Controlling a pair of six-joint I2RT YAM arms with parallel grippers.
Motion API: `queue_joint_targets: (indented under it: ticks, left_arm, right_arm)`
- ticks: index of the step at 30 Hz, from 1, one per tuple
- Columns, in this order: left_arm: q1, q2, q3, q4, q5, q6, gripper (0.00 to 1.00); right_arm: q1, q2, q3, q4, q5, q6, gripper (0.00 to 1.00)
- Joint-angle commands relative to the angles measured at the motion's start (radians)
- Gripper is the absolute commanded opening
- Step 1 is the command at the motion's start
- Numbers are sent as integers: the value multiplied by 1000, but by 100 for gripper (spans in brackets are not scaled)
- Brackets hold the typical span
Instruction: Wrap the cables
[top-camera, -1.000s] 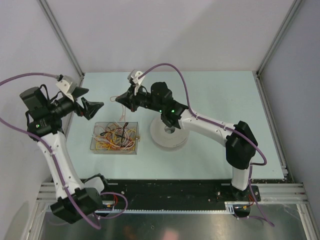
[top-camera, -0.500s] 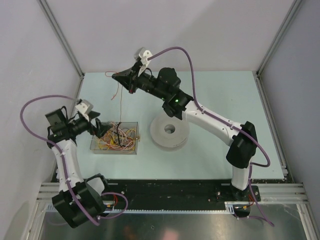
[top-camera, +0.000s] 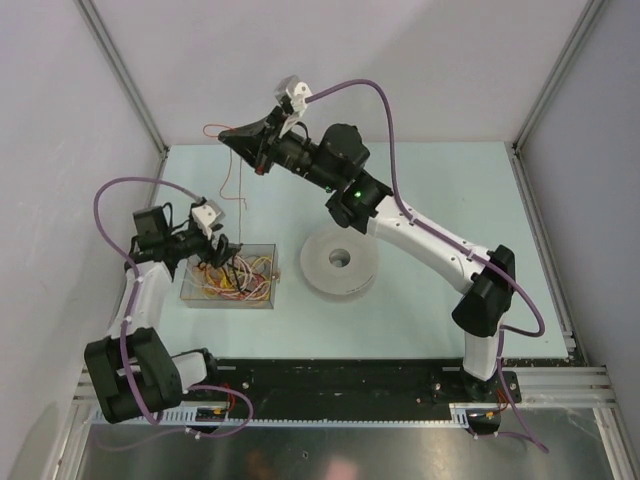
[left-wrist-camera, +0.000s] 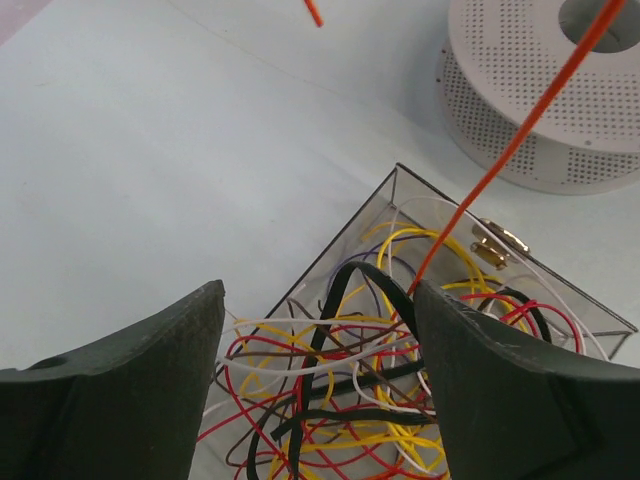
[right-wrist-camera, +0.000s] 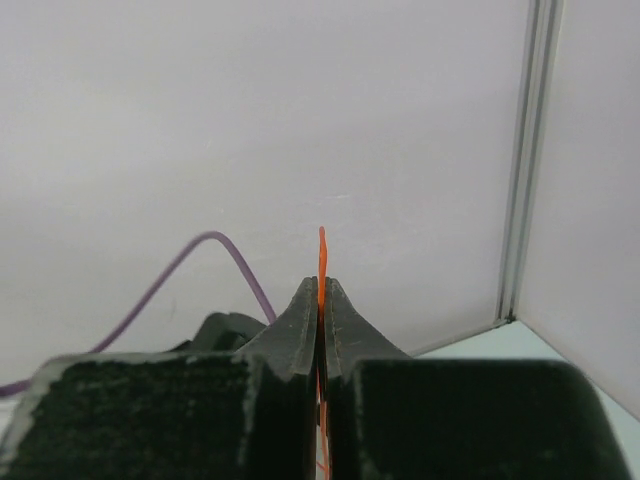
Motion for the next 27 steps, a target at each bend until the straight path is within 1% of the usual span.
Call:
queue_joint_targets:
  ticks: [1,5,9,19,24,27]
  left_arm:
    - [-42,40,-11,96,-109,38,77]
    - [-47,56,-34,98,-181,91,68]
    - [-47,51,-71,95,-233,143,65]
    - [-46,56,-129,81,-328,237,66]
    - [-47,53,-125,74,-347,237,67]
    - [-47,47,-103,65,-352,208,71]
  right_arm:
    - [-3,-26,71,33,13,29,0]
    - [-11,-36,89,33,16,27,0]
    - [-29,-41,145,23,29,31,0]
    - [-70,-68,262,17,73,22,0]
    - [-106,-85,294,21,90,-5,0]
    - [-136,-109,288,21,92,-22,0]
